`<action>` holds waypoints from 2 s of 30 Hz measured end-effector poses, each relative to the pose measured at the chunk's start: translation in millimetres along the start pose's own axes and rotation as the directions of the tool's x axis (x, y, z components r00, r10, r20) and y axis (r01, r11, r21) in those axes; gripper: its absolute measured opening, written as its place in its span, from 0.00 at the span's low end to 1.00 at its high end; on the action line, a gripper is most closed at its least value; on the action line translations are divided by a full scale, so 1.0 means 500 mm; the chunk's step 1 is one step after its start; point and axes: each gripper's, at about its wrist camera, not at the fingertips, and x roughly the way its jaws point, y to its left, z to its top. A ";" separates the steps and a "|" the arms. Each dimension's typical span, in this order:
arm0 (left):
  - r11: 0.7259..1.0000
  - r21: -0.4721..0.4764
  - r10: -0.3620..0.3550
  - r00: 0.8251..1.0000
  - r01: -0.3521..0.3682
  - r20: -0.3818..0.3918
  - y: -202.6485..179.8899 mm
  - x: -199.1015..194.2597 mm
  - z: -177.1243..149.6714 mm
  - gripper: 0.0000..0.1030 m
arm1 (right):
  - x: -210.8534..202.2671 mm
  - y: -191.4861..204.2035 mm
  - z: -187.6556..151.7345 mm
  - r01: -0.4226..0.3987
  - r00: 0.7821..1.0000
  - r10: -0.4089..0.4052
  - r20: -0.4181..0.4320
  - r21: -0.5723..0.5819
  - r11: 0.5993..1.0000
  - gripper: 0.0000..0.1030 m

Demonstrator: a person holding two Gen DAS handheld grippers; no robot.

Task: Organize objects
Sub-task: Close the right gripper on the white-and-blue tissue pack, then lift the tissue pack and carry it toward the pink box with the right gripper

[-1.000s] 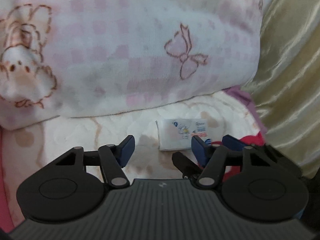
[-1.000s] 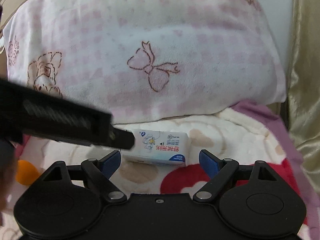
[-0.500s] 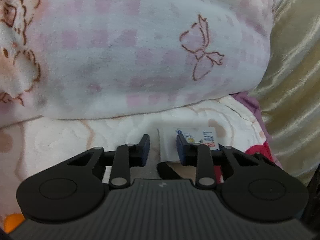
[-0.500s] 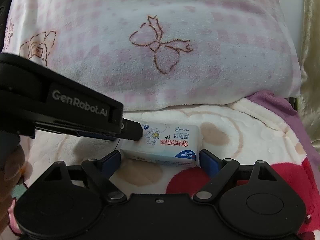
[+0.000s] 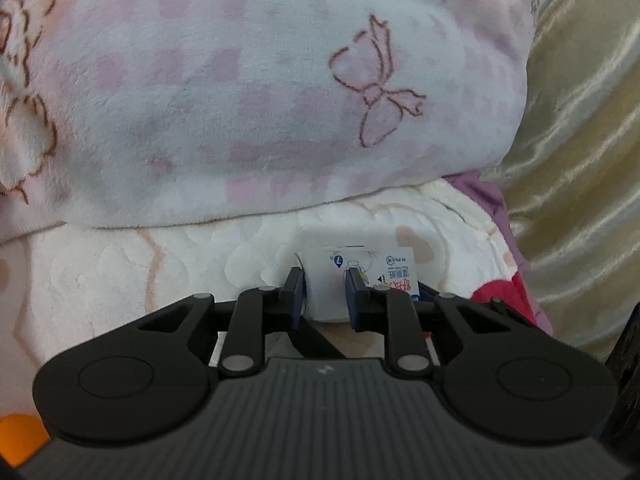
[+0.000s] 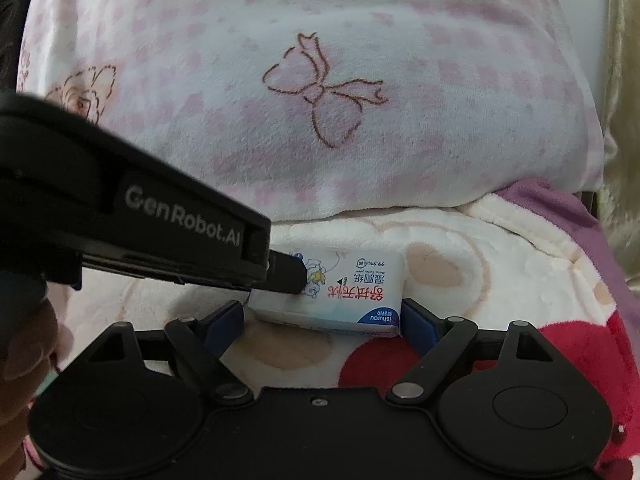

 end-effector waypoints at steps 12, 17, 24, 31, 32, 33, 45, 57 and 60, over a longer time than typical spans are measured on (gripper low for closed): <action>0.999 -0.034 0.035 0.996 -0.038 -0.079 -0.027 -0.029 -0.016 0.25 | -0.016 0.004 0.011 -0.014 0.993 0.018 -0.114 0.037 0.999 0.84; 0.997 -0.028 0.068 0.995 -0.070 -0.080 -0.047 -0.051 -0.021 0.25 | -0.046 0.030 0.015 0.027 0.994 -0.028 -0.109 -0.014 1.000 0.80; 0.996 -0.026 0.078 0.995 -0.080 -0.066 -0.063 -0.104 -0.023 0.25 | -0.084 0.025 0.033 -0.023 0.996 0.025 -0.086 0.027 0.999 0.80; 0.992 -0.022 0.126 0.992 -0.126 -0.013 -0.085 -0.164 -0.034 0.25 | -0.132 0.047 0.045 -0.031 0.994 0.038 -0.107 0.064 0.997 0.80; 0.992 -0.020 0.123 0.992 -0.124 -0.011 -0.086 -0.175 -0.035 0.25 | -0.139 0.049 0.046 -0.036 0.994 0.043 -0.103 0.068 0.997 0.80; 0.993 -0.019 0.119 0.993 -0.119 -0.014 -0.087 -0.186 -0.036 0.25 | -0.147 0.050 0.047 -0.042 0.994 0.049 -0.100 0.069 0.997 0.80; 0.996 0.059 0.064 0.996 -0.061 -0.061 -0.107 -0.332 -0.086 0.25 | -0.318 0.103 0.000 -0.081 0.996 0.084 -0.020 0.118 0.990 0.80; 0.992 0.068 0.109 0.992 -0.104 -0.071 -0.098 -0.506 -0.169 0.25 | -0.427 0.170 -0.035 -0.214 0.976 0.218 -0.013 0.138 0.967 0.81; 0.993 0.062 0.107 0.990 -0.102 -0.087 -0.089 -0.550 -0.187 0.25 | -0.461 0.196 -0.043 -0.233 0.971 0.239 -0.028 0.137 0.963 0.81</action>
